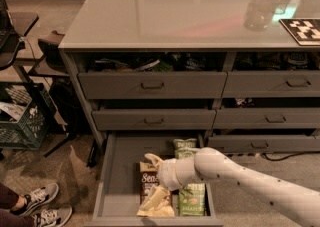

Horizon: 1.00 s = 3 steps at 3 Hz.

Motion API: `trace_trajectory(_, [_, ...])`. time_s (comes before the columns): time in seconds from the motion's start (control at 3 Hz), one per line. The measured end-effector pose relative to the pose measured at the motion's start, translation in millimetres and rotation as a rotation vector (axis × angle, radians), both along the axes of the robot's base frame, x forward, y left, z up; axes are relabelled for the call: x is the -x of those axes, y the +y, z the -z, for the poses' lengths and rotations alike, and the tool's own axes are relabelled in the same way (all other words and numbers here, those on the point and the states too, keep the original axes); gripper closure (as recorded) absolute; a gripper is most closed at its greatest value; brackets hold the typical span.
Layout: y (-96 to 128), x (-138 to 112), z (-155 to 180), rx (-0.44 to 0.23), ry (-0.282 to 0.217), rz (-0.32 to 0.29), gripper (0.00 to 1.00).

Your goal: Pick brown chip bag from bottom drawer and place on counter

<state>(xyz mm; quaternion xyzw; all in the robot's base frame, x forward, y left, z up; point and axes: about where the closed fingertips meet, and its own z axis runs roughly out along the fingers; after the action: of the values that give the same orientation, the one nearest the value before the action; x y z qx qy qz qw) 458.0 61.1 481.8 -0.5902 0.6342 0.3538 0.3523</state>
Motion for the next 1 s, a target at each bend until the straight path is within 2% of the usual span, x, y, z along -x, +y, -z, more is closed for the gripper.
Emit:
trace_trajectory(0.33, [-5.6,-23.1,-24.3,0.085,-0.217,0.03,0.0])
trace_trajectory(0.67, [-20.0,-69.0,-44.0,0.177,-0.283,0.12,0.0])
trace_trajectory(1.0, [-23.1,-71.6,-41.9,0.187,-0.267,0.137,0.0])
